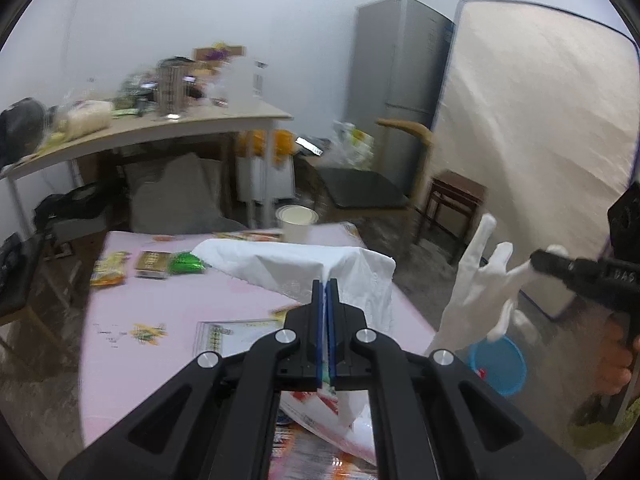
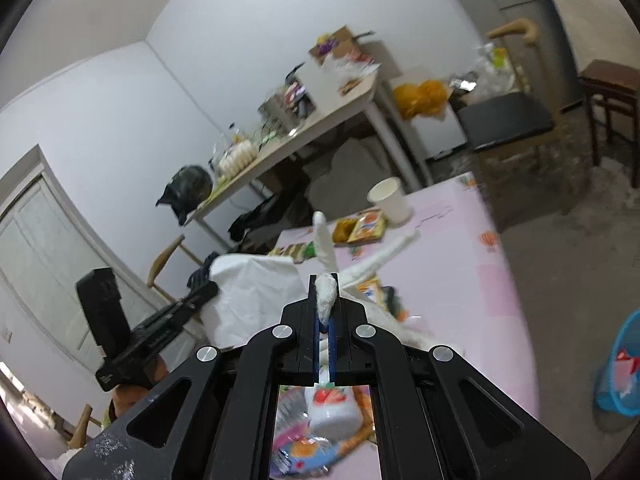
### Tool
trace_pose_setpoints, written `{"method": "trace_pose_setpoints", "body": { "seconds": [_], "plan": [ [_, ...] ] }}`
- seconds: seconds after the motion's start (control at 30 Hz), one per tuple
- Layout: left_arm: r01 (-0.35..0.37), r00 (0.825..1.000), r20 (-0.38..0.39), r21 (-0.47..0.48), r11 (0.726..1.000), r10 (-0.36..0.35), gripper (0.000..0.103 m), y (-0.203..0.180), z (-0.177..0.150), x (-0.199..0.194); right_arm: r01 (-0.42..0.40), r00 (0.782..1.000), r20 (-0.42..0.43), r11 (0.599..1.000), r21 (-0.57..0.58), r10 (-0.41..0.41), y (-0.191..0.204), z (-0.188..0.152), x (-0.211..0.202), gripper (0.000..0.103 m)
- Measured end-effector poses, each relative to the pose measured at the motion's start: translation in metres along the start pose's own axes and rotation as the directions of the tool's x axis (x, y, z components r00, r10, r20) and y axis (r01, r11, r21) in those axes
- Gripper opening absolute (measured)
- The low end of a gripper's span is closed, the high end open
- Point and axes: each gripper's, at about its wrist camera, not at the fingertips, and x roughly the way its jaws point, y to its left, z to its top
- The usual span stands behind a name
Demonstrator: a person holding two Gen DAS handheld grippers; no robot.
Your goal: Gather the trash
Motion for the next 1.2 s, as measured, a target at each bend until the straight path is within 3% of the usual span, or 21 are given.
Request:
{"method": "trace_pose_setpoints", "body": {
  "seconds": [0.17,0.3,0.4,0.5,0.6,0.8,0.93,1.07,1.1,1.13,1.2],
  "plan": [
    [0.143,0.986,-0.087,0.034,0.989,-0.140,0.001,-0.076,0.002,0.032,0.066,0.996,0.061,0.997,0.049,-0.069,-0.038,-0.008,-0.056,0.002],
    [0.256,0.956,-0.161,0.064,0.965,-0.243,0.001,-0.147,0.001,0.059,0.120,0.987,0.092,0.986,0.111,-0.131,-0.074,-0.017,-0.090,0.002],
    [0.335,0.921,-0.235,0.067,0.940,-0.311,0.001,-0.201,-0.003,0.085,0.168,0.977,0.103,0.972,0.166,-0.187,-0.106,-0.025,-0.113,0.002],
    [0.406,0.871,-0.322,0.046,0.913,-0.371,0.001,-0.255,-0.011,0.119,0.228,0.962,0.097,0.946,0.230,-0.255,-0.144,-0.035,-0.131,0.002],
    [0.473,0.804,-0.418,0.019,0.881,-0.423,0.001,-0.318,-0.029,0.161,0.282,0.945,0.077,0.913,0.296,-0.317,-0.184,-0.044,-0.142,0.002],
    [0.538,0.706,-0.554,0.015,0.843,-0.440,0.001,-0.412,-0.074,0.236,0.361,0.913,0.008,0.814,0.455,-0.409,-0.271,-0.065,-0.146,0.002],
    [0.531,0.664,-0.612,-0.019,0.847,-0.430,0.001,-0.455,-0.106,0.293,0.396,0.896,-0.051,0.739,0.545,-0.442,-0.328,-0.084,-0.144,0.002],
    [0.530,0.626,-0.655,-0.042,0.847,-0.424,0.003,-0.483,-0.130,0.333,0.434,0.876,-0.089,0.694,0.575,-0.474,-0.369,-0.092,-0.135,0.007],
    [0.523,0.620,-0.669,-0.037,0.852,-0.410,0.012,-0.489,-0.136,0.342,0.446,0.870,-0.105,0.681,0.581,-0.481,-0.382,-0.094,-0.130,0.008],
    [0.502,0.618,-0.687,-0.029,0.864,-0.383,0.031,-0.493,-0.141,0.353,0.453,0.867,-0.117,0.669,0.589,-0.484,-0.392,-0.098,-0.129,0.012],
    [0.465,0.636,-0.688,-0.021,0.885,-0.350,0.045,-0.495,-0.147,0.363,0.471,0.860,-0.157,0.636,0.611,-0.486,-0.413,-0.106,-0.120,0.027]
  ]
}}
